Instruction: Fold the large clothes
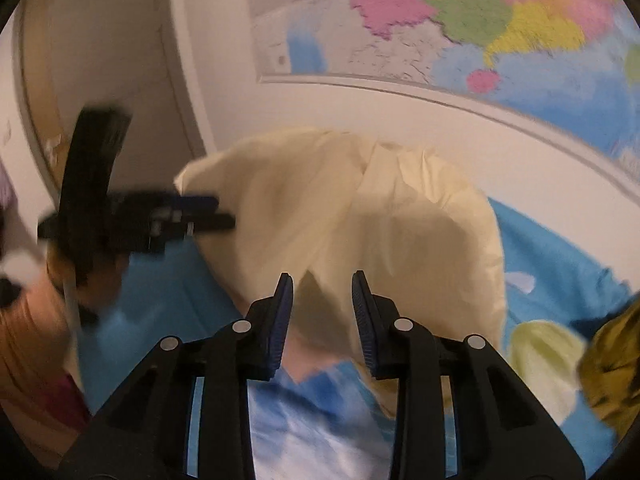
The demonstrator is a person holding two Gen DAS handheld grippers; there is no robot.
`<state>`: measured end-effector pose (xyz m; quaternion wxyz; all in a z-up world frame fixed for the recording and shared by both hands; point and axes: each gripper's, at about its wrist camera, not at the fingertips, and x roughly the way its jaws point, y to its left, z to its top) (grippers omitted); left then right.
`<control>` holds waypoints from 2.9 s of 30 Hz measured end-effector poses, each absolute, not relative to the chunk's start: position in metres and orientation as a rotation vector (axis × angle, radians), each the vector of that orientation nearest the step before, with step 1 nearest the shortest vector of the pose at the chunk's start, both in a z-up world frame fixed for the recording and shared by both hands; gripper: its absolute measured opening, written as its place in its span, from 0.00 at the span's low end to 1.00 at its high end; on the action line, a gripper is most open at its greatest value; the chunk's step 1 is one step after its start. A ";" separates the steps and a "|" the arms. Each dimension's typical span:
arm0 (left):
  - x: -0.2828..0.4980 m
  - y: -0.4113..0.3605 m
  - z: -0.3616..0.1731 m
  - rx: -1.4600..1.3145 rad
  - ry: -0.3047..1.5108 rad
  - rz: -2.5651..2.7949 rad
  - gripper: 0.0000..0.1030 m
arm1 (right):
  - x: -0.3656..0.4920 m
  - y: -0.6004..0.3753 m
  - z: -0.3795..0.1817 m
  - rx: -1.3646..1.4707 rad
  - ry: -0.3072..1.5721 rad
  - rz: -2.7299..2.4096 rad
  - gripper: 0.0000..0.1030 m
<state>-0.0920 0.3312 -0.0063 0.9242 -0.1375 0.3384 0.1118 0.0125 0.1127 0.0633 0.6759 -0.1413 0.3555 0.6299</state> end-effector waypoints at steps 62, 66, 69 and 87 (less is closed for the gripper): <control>-0.151 0.194 0.008 -0.171 0.583 0.665 0.93 | -0.031 0.022 0.073 -0.136 0.765 1.310 0.95; -0.153 0.189 0.010 -0.172 0.577 0.675 0.93 | -0.032 0.015 0.075 -0.132 0.748 1.314 0.95; -0.155 0.185 0.012 -0.168 0.570 0.684 0.93 | -0.032 0.011 0.075 -0.129 0.750 1.315 0.94; -0.157 0.164 0.011 -0.175 0.578 0.693 0.93 | -0.034 -0.010 0.072 -0.120 0.769 1.333 0.95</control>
